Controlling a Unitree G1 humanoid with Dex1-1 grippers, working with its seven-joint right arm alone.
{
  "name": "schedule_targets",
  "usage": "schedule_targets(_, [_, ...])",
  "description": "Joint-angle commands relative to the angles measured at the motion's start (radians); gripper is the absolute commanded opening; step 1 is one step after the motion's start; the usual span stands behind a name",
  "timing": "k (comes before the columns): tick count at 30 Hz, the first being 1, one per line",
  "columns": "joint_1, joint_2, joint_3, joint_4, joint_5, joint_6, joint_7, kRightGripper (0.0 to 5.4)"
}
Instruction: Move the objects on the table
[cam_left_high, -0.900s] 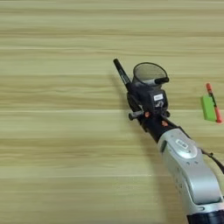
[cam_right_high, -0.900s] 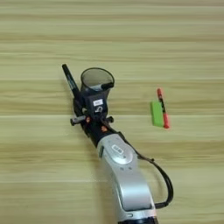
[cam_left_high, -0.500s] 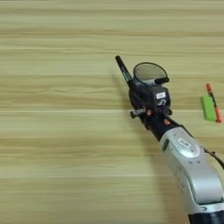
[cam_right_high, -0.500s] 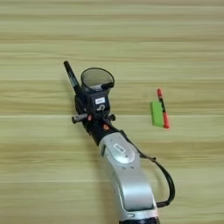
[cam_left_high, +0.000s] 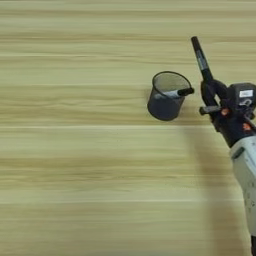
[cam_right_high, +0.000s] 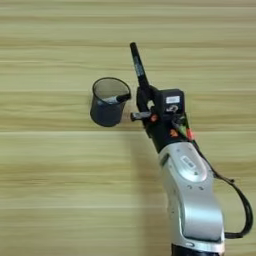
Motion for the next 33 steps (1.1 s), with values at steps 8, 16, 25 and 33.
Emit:
schedule_targets(8, [-0.023,-0.030,-0.084,0.052,0.035,-0.031,-0.006,1.07])
schedule_targets(16, [-0.021,-0.014,-0.046,0.205,0.019,-0.049,-0.003,1.07])
schedule_targets(25, [-0.017,-0.005,-0.021,0.264,0.008,-0.055,-0.010,1.07])
schedule_targets(33, [-0.014,0.008,0.007,0.336,-0.011,-0.063,-0.014,1.07])
